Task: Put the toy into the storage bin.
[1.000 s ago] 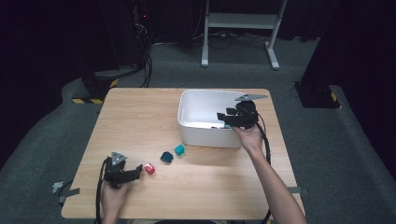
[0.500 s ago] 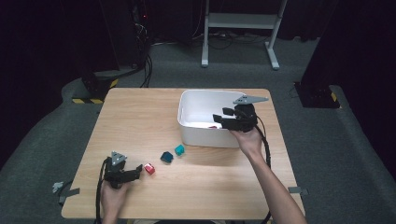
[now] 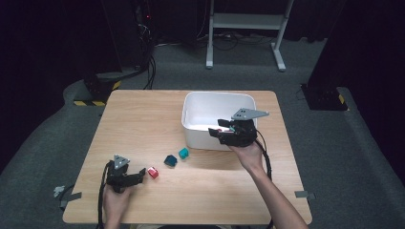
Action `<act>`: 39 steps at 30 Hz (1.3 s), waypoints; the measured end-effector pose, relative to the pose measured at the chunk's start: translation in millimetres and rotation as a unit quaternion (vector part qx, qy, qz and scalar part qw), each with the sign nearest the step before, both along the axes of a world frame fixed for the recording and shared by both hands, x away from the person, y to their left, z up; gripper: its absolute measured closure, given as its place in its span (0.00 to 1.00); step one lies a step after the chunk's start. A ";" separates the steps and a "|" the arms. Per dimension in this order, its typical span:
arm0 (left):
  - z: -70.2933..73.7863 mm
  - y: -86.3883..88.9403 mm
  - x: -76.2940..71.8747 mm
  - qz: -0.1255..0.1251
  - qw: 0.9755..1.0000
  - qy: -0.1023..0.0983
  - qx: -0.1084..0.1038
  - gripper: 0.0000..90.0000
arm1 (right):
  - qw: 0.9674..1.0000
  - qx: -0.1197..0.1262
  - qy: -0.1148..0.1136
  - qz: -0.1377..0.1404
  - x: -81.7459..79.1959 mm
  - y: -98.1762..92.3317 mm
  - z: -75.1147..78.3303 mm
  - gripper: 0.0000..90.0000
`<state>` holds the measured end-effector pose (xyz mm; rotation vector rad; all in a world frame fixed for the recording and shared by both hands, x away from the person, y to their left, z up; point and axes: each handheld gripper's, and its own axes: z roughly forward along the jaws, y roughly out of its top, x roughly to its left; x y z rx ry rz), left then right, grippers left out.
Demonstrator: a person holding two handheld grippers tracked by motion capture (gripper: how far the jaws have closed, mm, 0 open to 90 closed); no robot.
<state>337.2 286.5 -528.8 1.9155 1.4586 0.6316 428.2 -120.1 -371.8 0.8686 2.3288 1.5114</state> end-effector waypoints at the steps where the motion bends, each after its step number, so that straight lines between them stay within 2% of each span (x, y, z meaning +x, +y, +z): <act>1: 0.0 0.0 0.0 0.000 1.000 0.000 0.000 0.17 | 1.000 0.000 0.000 0.005 -1.8 2.0 -1.8 0.50; 12: 0.0 0.0 0.0 0.000 1.000 0.000 0.000 0.17 | 1.000 -0.001 0.008 0.026 -12.5 18.2 -21.2 0.50; 23: 0.0 0.0 0.0 0.000 1.000 0.000 0.000 0.17 | 0.999 -0.017 0.013 0.037 -20.9 36.8 -42.6 0.50; 39: 0.0 0.0 0.0 0.000 1.000 0.000 0.000 0.17 | 0.998 -0.035 0.024 0.042 -19.9 59.6 -71.0 0.50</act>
